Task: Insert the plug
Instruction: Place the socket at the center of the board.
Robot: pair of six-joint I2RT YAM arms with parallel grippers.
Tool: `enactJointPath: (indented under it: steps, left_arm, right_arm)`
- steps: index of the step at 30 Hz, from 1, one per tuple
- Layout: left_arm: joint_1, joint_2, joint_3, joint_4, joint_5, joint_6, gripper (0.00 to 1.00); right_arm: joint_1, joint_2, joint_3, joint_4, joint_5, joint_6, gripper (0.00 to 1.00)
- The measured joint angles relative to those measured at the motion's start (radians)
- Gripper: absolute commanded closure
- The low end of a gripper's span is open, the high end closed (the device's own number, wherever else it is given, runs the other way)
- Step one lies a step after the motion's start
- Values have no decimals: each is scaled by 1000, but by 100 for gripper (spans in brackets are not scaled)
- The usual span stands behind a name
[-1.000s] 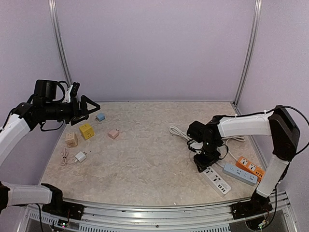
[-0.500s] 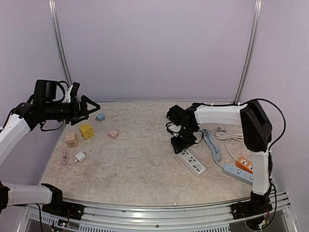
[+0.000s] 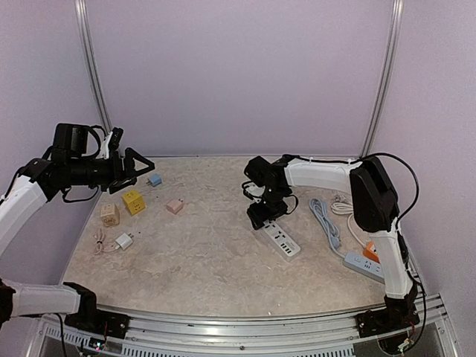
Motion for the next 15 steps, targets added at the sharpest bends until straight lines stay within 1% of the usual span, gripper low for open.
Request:
enactJointPath:
  steps: [3,6,9,15]
  left_arm:
    - [0,2,0,0,0,0,1]
    - [0,3,0,0,0,0,1]
    - [0,3,0,0,0,0,1]
    - [0,3,0,0,0,0,1]
  right_arm:
    - [0,-3,-24,11,-1,-9,17]
    - [1,-28,-72,25,0,-11,13]
    - [1,-94,-154,47,0,-12,11]
    - [1,-296,-376,99,-4,-6,9]
